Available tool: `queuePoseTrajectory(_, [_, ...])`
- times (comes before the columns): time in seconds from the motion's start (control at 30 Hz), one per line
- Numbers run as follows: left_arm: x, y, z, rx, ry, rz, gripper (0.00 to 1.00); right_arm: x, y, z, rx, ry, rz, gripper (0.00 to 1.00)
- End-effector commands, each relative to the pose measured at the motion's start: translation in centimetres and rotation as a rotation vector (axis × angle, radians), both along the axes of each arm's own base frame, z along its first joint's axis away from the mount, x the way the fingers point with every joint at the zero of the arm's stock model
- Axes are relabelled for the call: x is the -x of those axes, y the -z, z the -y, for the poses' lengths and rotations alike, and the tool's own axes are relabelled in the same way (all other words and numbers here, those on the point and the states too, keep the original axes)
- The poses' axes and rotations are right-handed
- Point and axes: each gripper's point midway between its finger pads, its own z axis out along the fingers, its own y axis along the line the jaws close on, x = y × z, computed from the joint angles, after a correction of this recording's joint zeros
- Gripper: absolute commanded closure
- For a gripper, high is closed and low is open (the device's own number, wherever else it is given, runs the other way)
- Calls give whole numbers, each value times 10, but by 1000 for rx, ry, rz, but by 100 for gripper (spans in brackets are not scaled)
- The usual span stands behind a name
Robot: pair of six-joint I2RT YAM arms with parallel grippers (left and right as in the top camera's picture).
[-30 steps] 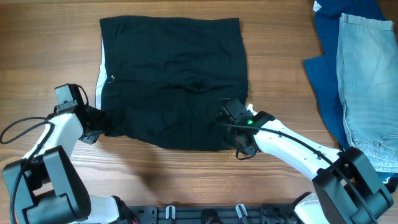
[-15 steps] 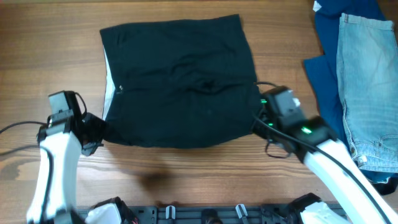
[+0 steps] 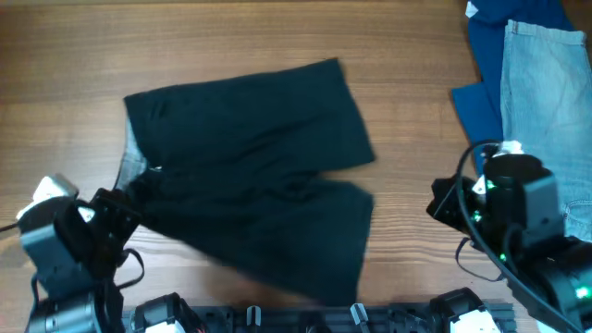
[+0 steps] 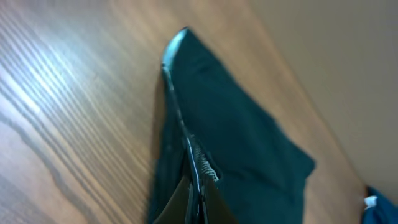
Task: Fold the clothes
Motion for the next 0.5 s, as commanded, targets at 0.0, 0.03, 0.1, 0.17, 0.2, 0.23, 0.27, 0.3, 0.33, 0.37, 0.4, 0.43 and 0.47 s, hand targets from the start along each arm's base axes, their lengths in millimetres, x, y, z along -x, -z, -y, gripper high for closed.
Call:
queuePoseTrajectory(0.0, [-7,0,0,-4,21,-18,96,-22,4,-2,64,-28,-10,96])
queuePoseTrajectory(0.03, [-10,5,-1,3,21,-41,96,-27,12,-6,66,-41,-48,92])
queuePoseTrajectory(0.1, [-16,15,-3,20,22,-89,96,-34,36,-23,48,-112,-163,75])
queuePoseTrajectory(0.17, [-22,26,-5,37,22,-140,96,-37,60,-37,32,-175,-280,51])
queuePoseTrajectory(0.2, [-24,31,-6,45,22,-162,96,-37,70,-43,25,-208,-330,46])
queuePoseTrajectory(0.23, [-28,37,-7,54,22,-189,96,-36,85,-51,20,-261,-401,42])
queuePoseTrajectory(0.27, [-31,41,-8,59,22,-204,96,-35,94,-55,26,-284,-439,36])
queuePoseTrajectory(0.3, [-36,46,-10,66,22,-223,96,-34,106,-60,32,-307,-476,29])
queuePoseTrajectory(0.33, [-40,50,-11,70,22,-235,96,-35,115,-67,34,-344,-487,26])
queuePoseTrajectory(0.37, [-44,53,-12,73,22,-244,96,-36,122,-72,35,-378,-484,21])
queuePoseTrajectory(0.4, [-47,55,-13,74,23,-248,96,-38,130,-79,37,-416,-478,20])
queuePoseTrajectory(0.43, [-50,57,-15,75,22,-253,96,-39,137,-86,33,-451,-475,20])
queuePoseTrajectory(0.47, [-54,59,-16,77,23,-256,96,-39,144,-92,26,-490,-476,20])
